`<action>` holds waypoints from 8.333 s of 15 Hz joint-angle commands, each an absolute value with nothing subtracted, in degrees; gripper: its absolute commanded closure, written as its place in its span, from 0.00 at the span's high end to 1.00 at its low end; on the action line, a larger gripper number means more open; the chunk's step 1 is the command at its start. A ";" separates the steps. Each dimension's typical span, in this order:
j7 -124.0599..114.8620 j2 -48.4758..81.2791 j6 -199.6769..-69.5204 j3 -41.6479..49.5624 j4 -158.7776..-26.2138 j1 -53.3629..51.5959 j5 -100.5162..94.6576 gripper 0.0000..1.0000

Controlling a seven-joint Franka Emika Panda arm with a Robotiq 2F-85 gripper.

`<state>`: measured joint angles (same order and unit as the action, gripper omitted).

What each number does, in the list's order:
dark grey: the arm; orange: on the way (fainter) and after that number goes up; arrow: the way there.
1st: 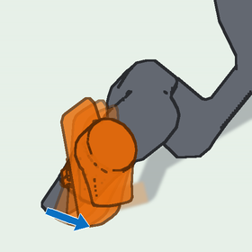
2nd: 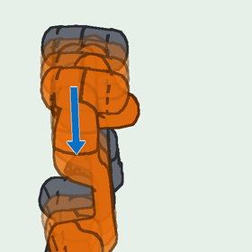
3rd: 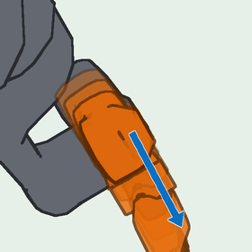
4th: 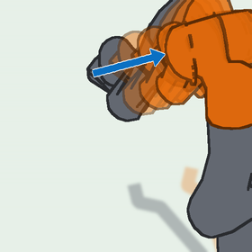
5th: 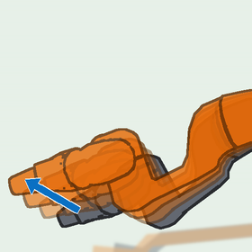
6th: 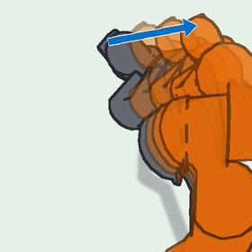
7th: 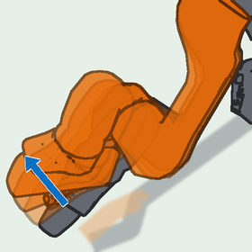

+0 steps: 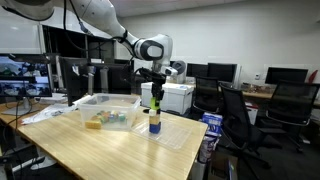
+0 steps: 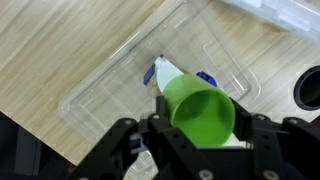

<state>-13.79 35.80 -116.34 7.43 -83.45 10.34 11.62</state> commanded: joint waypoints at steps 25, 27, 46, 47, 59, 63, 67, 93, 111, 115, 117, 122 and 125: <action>-21.04 31.14 -107.33 10.42 -83.76 -3.21 -12.80 1.00; -19.89 29.13 -109.21 9.43 -85.34 -4.24 -14.99 1.00; 5.19 14.93 -145.21 -8.08 -125.92 -6.58 -5.93 1.00; 8.62 15.18 -145.16 -8.53 -126.23 -5.59 -4.05 1.00; 38.30 16.92 -134.37 -9.73 -127.52 3.54 4.82 1.00; 43.04 17.57 -129.96 -10.09 -126.99 3.01 4.98 1.00; 41.21 19.76 -132.14 -10.39 -126.37 0.61 3.55 1.00; -4.22 26.66 -144.60 4.12 -121.17 -10.02 -25.46 0.42; 7.22 27.21 -137.62 -2.45 -117.36 -3.26 -10.70 1.00; 9.43 27.47 -130.07 -4.65 -114.96 -1.52 -2.77 1.00; 9.42 27.63 -127.65 -5.00 -114.07 -1.32 -0.56 1.00; 7.67 28.47 -121.60 -3.86 -113.08 -2.71 -2.10 1.00; 10.05 29.28 -119.98 -4.27 -113.71 -2.58 -3.07 1.00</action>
